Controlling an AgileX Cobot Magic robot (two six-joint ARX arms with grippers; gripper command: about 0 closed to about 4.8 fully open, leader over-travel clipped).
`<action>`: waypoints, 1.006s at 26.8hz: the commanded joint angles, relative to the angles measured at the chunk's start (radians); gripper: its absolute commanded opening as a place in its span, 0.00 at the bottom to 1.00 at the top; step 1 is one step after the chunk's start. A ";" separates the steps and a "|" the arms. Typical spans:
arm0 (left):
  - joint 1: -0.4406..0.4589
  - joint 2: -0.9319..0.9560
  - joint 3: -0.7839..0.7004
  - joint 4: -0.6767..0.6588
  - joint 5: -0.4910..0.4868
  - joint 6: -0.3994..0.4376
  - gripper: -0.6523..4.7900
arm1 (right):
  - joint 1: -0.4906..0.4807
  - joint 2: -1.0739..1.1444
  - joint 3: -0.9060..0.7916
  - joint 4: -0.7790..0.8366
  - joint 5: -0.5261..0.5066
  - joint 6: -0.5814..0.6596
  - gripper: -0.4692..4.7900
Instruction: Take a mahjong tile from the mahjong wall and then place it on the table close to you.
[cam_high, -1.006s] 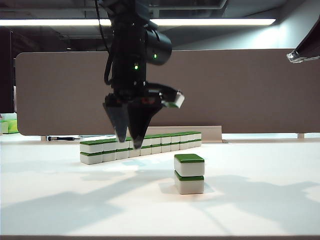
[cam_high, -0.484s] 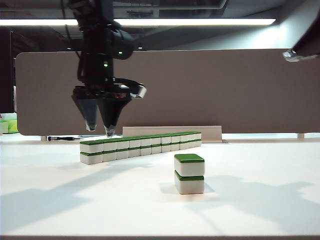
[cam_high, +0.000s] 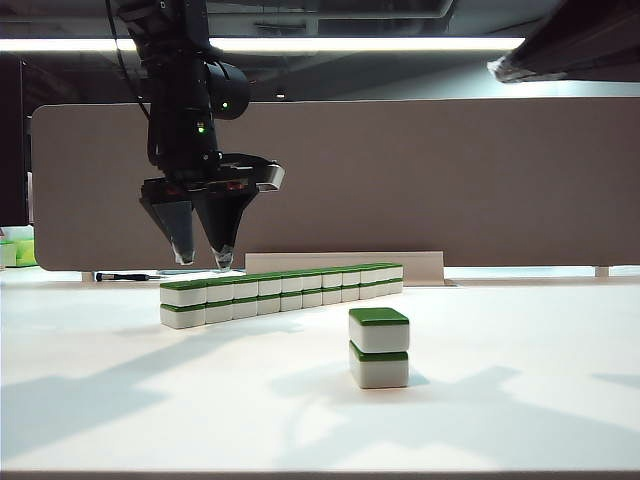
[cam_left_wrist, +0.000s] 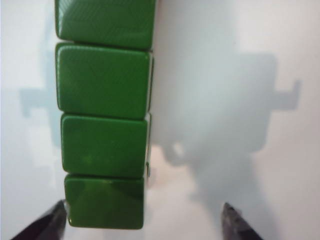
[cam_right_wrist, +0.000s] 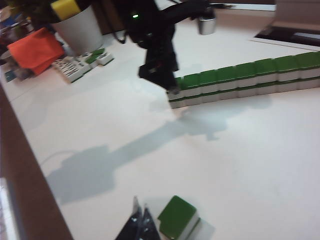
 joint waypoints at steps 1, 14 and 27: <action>0.001 -0.004 0.002 0.022 -0.004 0.043 0.85 | 0.034 -0.003 0.007 0.002 -0.008 -0.002 0.09; 0.029 0.007 -0.026 0.055 -0.019 0.043 0.85 | 0.038 -0.002 0.007 0.002 0.011 -0.002 0.09; 0.031 0.087 -0.035 0.047 -0.023 0.043 0.78 | 0.038 0.000 0.007 0.001 0.011 -0.002 0.09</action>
